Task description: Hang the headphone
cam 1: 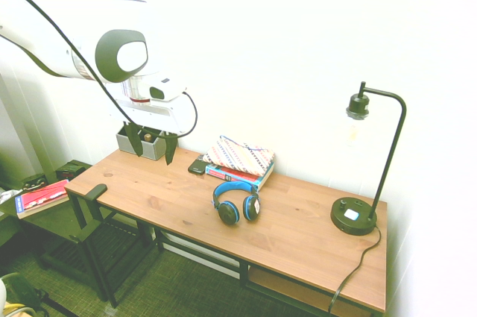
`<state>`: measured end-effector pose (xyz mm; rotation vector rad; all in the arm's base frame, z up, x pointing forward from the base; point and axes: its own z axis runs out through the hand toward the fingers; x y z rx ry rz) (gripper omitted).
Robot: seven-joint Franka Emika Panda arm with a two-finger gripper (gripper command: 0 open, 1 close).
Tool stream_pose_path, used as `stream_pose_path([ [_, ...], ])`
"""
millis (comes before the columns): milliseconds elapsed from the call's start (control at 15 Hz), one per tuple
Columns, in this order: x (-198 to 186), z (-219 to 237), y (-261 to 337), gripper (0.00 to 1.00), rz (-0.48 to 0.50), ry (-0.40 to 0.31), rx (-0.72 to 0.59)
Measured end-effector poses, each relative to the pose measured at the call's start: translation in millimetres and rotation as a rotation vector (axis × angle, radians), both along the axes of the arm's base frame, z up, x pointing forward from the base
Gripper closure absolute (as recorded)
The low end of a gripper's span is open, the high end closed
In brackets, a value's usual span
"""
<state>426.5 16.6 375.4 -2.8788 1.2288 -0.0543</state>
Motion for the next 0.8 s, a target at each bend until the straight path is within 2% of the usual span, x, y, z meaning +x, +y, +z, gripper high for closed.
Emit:
stream_pose_path([
  [333, 9.7, -7.7, -32.1, 0.0, -0.069, -0.039, -0.023],
  [533, 41.5, -50.6, -44.0, 0.0, -0.111, -0.033, -0.024],
  [667, 70.0, -86.6, -50.8, 0.0, -0.221, -0.025, -0.011],
  [800, 91.1, -115.6, -60.0, 0.0, -0.28, -0.022, -0.006],
])
